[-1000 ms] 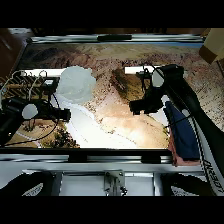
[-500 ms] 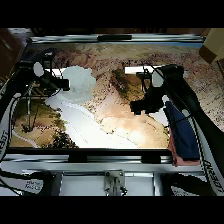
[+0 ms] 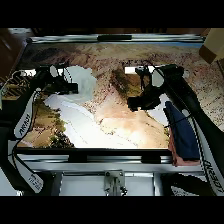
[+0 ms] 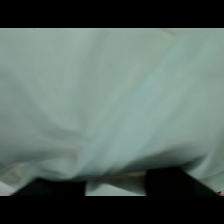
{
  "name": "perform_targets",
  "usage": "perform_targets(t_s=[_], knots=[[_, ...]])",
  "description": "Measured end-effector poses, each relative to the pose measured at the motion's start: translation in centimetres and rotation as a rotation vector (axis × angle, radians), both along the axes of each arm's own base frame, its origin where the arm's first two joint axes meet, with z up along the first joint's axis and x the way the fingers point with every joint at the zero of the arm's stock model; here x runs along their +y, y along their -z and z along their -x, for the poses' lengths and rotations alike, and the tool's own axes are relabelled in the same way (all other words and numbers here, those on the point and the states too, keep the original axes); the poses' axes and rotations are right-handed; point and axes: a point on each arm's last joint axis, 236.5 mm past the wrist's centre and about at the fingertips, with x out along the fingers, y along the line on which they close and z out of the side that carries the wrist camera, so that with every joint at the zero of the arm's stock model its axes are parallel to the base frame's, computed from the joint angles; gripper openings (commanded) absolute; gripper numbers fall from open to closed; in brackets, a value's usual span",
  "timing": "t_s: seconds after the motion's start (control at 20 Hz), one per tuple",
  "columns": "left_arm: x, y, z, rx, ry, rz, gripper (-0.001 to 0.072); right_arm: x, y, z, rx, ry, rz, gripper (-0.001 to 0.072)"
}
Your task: Fold the shirts.
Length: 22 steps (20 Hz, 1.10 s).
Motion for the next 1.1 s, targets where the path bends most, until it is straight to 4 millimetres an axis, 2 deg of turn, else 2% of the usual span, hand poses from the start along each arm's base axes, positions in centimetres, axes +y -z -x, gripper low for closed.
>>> perform_targets(t_s=[0.1,0.25,0.35,0.45,0.55,0.6,0.7,0.8,0.9,0.95,1.0,1.1], knots=[[-0.2,0.2,-0.1,0.000,-0.002,0.013,0.0037,0.3,-0.1,-0.2,-0.006,0.002,-0.014,0.0550],[-0.3,-0.8,-0.4,-0.011,-0.003,0.023,0.0034,0.5,-0.2,-0.3,-0.016,-0.008,-0.023,0.0551],[-0.7,-3.3,-1.1,-0.061,0.009,0.032,0.0034,0.6,-0.2,-0.4,-0.021,-0.019,-0.023,0.0551],[-1.3,-8.0,-2.0,-0.163,0.037,0.039,0.0033,0.5,-0.4,-0.4,-0.030,-0.026,-0.024,0.0550],[-2.2,-14.1,-2.3,-0.289,0.078,0.046,0.0034,0.3,-1.4,-0.5,-0.067,-0.030,-0.024,0.0550],[-2.9,-17.9,-1.9,-0.363,0.103,0.051,0.0033,-0.1,-2.2,-0.6,-0.093,-0.030,-0.019,0.0550],[-4.7,-25.6,0.1,-0.510,0.154,0.070,0.0034,-1.4,-4.5,-0.8,-0.178,-0.026,0.005,0.0551],[-6.8,-32.8,3.7,-0.647,0.213,0.099,0.0034,-3.6,-7.9,-0.8,-0.298,-0.012,0.044,0.0551],[-9.4,-38.2,8.0,-0.747,0.282,0.144,0.0034,-5.9,-12.2,-0.5,-0.448,0.019,0.070,0.0550],[-11.1,-39.8,10.3,-0.769,0.328,0.173,0.0034,-7.0,-14.6,0.0,-0.525,0.038,0.072,0.0550],[-12.7,-40.5,12.3,-0.774,0.373,0.198,0.0034,-7.9,-16.9,0.5,-0.603,0.054,0.063,0.0550],[-16.5,-39.4,15.7,-0.727,0.468,0.239,0.0035,-9.3,-20.6,1.9,-0.721,0.096,0.034,0.0550]])
